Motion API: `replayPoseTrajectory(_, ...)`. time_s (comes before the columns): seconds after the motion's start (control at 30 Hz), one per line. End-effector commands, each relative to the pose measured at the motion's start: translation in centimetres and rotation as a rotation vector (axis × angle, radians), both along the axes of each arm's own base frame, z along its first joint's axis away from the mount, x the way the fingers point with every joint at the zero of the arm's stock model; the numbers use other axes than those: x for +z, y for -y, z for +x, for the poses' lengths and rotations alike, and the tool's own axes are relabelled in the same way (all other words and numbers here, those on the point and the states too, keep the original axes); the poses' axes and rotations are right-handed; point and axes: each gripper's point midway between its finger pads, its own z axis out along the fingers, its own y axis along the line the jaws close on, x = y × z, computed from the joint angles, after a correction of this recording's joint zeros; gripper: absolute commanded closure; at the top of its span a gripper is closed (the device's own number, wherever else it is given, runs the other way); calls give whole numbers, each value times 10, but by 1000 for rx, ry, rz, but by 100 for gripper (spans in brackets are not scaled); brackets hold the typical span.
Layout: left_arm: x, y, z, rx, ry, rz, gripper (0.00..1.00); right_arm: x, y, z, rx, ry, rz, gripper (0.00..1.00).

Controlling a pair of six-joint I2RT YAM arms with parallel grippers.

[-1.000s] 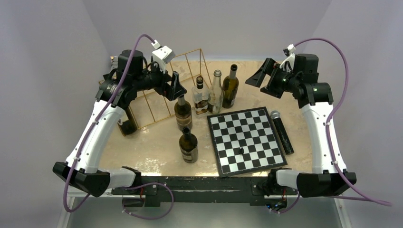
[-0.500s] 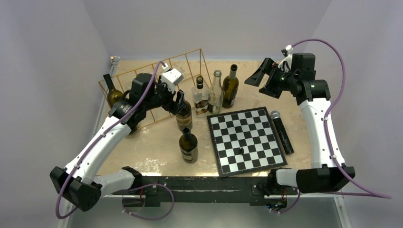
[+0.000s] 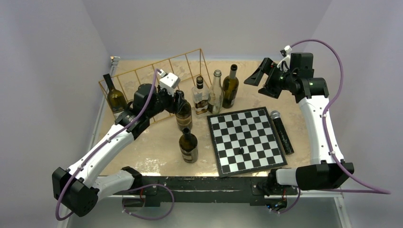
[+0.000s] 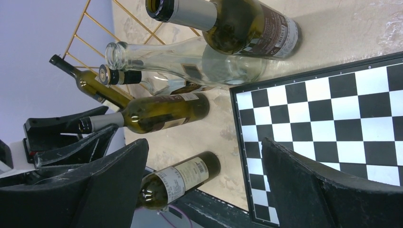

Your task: Put the wine bottle on the wine rack

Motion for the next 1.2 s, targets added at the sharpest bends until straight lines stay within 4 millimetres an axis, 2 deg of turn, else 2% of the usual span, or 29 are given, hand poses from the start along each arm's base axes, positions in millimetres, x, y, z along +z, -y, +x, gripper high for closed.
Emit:
replayPoseTrajectory(0.0,21,-3,10,68,103,-77,49,18,-1,1,-1,41,20,7)
replayPoseTrajectory(0.1,17,-8,11,97,129,-72,52,19,-1,1,1,38,22,7)
replayPoseTrajectory(0.17,23,-9,14,110,172,-91,52,19,-1,1,-1,35,20,7)
replayPoseTrajectory(0.37,19,-3,13,113,191,-134,52,17,2,-1,-2,20,-3,7)
replayPoseTrajectory(0.67,12,8,8,85,202,-154,43,16,2,-1,-4,11,-4,7)
replayPoseTrajectory(0.87,11,5,14,129,189,-156,58,12,4,-3,-9,1,-11,8)
replayPoseTrajectory(0.9,15,1,16,158,188,-159,63,13,4,-3,-10,1,-13,8)
replayPoseTrajectory(1.0,35,-9,21,213,224,-168,96,17,4,-4,-9,13,-17,7)
replayPoseTrajectory(1.03,42,-10,22,223,237,-171,100,19,4,-3,-9,19,-17,7)
replayPoseTrajectory(1.17,60,-13,23,233,259,-181,100,25,4,-2,-6,37,-17,7)
